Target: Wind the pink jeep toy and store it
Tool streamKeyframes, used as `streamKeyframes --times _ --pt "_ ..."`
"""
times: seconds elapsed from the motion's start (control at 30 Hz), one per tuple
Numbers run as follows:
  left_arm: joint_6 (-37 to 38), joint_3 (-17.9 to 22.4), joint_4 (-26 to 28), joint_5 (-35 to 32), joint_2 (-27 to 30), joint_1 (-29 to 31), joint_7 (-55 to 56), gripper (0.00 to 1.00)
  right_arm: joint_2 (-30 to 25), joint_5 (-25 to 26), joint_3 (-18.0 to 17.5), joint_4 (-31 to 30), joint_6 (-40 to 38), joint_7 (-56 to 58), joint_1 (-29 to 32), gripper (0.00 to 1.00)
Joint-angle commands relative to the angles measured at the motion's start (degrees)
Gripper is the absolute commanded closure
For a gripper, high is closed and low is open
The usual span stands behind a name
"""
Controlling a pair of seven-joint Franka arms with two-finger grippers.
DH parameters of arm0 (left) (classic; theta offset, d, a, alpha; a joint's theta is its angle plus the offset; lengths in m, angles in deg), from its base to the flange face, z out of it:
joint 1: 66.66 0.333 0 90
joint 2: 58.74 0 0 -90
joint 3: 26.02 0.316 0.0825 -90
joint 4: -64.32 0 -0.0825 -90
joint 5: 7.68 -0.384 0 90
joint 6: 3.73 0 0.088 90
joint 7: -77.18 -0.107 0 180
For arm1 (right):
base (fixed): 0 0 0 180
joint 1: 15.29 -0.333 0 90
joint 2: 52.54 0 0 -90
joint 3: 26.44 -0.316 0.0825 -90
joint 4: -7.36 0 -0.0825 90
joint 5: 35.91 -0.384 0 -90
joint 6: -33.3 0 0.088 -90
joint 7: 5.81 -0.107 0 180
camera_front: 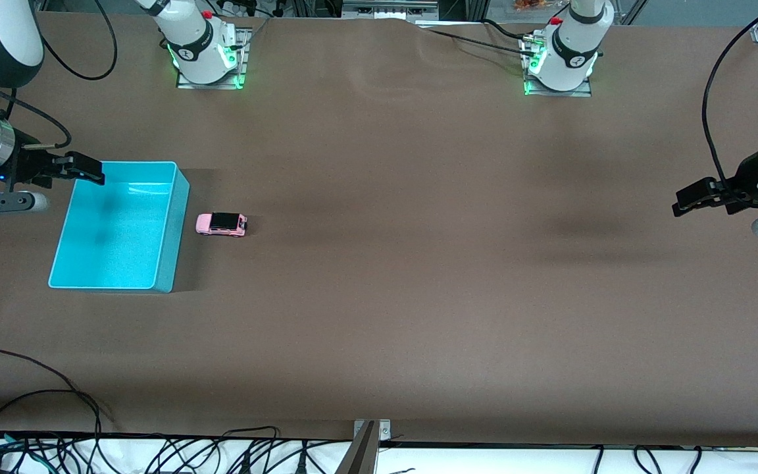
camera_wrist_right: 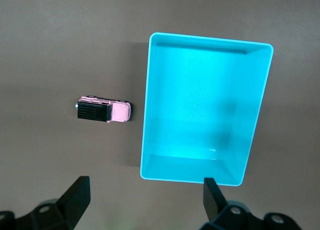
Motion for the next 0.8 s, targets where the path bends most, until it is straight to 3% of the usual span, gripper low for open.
streamKeyframes --times 0.0,0.13,0.43,0.67,0.7,0.77 --pt "-0.3 -0.2 1.7 0.9 1.7 0.5 -1.6 0.00 1.7 0.0 0.1 0.8 0.3 -1.7 -0.2 0.00" --pt "-0.3 -0.2 1.7 0.9 1.7 0.5 -1.5 0.00 1.4 0.0 -0.1 -2.7 3.9 -4.1 -0.3 0.00" --pt "-0.3 -0.3 1.7 0.9 1.7 0.5 -1.5 0.00 -3.5 0.0 -1.9 -19.5 21.2 -11.4 -0.3 0.00" --pt "-0.3 -0.2 1.7 0.9 1.7 0.5 -1.5 0.00 -3.2 -0.1 -4.6 -24.9 28.3 -20.9 -0.4 0.00" --pt "-0.3 -0.3 1.7 0.9 1.7 0.5 -1.5 0.00 -0.4 -0.2 -4.7 -25.7 31.7 -30.8 -1.3 0.00" --pt "-0.3 -0.3 1.7 0.9 1.7 0.5 -1.5 0.00 0.1 -0.2 -4.7 -26.0 31.8 -33.1 -1.5 0.00"
